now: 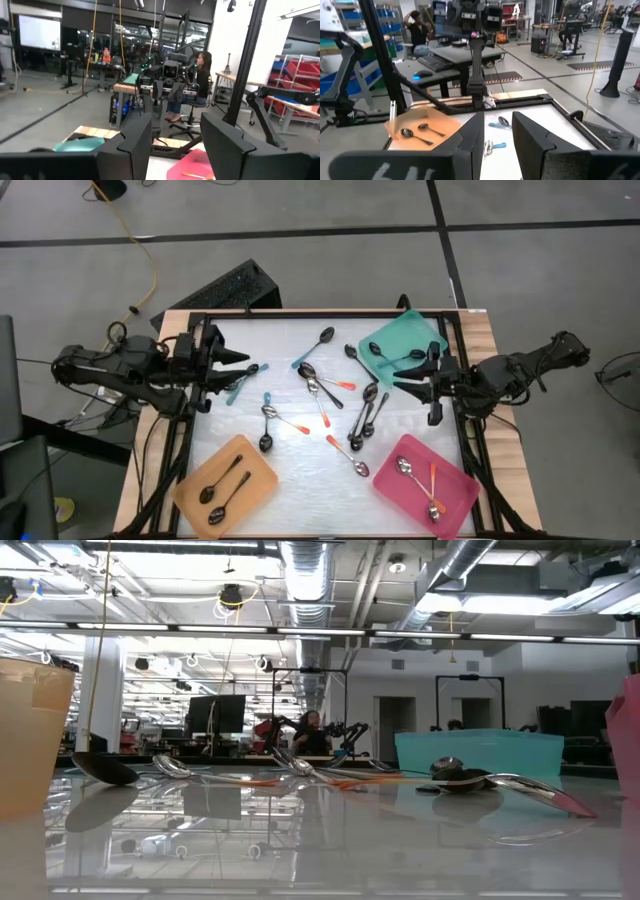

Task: Sort silverware by color (type)
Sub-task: Put the blue spoon into the blue bin

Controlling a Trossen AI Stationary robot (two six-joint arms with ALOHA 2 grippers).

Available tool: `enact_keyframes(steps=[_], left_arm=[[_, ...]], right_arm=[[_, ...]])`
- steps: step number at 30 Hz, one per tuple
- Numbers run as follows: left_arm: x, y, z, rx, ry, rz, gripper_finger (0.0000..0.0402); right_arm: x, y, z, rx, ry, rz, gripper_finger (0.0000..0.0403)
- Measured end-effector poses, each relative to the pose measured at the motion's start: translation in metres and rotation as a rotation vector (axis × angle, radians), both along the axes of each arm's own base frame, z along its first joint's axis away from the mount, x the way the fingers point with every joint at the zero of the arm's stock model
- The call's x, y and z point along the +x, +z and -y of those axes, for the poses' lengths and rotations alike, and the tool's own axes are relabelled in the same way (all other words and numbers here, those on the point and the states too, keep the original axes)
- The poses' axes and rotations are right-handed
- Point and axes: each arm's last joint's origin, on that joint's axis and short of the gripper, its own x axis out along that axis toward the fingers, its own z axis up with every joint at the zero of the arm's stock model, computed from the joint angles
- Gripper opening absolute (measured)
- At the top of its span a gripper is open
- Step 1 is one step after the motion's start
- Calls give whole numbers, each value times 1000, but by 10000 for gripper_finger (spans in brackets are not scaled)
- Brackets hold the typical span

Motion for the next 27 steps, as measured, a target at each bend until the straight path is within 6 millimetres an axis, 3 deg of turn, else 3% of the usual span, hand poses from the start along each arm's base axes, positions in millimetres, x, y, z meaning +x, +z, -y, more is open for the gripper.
enact_keyframes(steps=[14, 22, 27], left_arm=[[-17, 1, -6, 41, 14, -5, 153], [-11, -36, -12, -77, 36, -47, 153], [-9, -48, -13, -88, 6, -7, 153]], right_arm=[[-38, 11, 17, -34, 4, 56, 118], [-40, -6, 18, -50, -4, 12, 118], [-33, -25, 15, -48, -5, -7, 118]])
